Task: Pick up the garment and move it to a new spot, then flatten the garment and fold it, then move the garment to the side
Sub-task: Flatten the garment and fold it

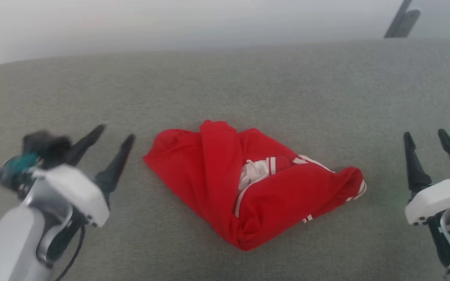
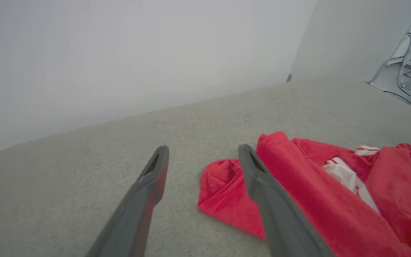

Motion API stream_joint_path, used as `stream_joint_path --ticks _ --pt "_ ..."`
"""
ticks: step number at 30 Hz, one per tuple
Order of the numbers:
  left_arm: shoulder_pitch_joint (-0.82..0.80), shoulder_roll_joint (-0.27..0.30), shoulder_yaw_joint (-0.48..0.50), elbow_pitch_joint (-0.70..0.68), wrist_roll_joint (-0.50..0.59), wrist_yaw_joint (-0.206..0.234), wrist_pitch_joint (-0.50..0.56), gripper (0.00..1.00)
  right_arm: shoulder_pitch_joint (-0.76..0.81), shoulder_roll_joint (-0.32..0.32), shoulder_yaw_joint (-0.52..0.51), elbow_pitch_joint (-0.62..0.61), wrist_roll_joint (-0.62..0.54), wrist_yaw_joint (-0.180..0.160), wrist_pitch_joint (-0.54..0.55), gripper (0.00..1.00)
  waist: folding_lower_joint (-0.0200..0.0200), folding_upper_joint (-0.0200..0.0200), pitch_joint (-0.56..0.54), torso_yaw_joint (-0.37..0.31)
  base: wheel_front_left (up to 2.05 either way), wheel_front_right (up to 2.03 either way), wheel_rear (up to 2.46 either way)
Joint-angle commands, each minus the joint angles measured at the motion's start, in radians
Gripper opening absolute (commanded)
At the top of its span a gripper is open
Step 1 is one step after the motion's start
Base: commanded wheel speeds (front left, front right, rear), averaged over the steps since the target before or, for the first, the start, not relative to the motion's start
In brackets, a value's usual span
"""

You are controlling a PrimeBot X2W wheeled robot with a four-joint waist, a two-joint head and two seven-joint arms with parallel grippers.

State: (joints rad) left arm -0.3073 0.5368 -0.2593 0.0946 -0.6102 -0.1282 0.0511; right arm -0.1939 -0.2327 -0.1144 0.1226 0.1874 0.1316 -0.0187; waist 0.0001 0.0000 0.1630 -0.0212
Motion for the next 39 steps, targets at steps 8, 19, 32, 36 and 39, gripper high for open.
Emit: stream_joint_path --ticks 8,19,32,36,39 --pt "-0.210 0.042 -0.131 -0.013 -0.196 -0.001 0.354 1.00 -0.035 0.051 0.005 0.040 -0.028 -0.002 -0.018 1.00 -0.0001 0.0000 0.056 -0.056 0.00 0.00 0.00" --pt "-0.372 0.002 -0.227 0.106 -0.247 0.047 0.664 1.00 -0.085 0.057 0.040 0.101 -0.014 -0.002 -0.036 1.00 -0.0001 0.0000 0.079 -0.091 0.00 0.00 0.00" --pt "-0.479 -0.031 -0.383 0.427 -0.110 0.021 0.707 1.00 -0.123 0.045 0.061 0.132 0.019 -0.002 -0.029 1.00 -0.0001 0.0000 0.123 -0.112 0.00 0.00 0.00" --pt "-0.498 -0.057 -0.401 0.525 -0.124 0.010 0.677 0.00 -0.136 0.044 0.063 0.141 0.027 -0.002 -0.033 1.00 -0.0001 0.0000 0.131 -0.113 0.00 0.00 0.00" --pt "-0.513 -0.061 -0.413 0.561 -0.142 0.002 0.659 0.00 -0.139 0.039 0.058 0.151 0.027 -0.002 -0.040 1.00 -0.0001 0.0000 0.130 -0.110 0.00 0.00 0.00"
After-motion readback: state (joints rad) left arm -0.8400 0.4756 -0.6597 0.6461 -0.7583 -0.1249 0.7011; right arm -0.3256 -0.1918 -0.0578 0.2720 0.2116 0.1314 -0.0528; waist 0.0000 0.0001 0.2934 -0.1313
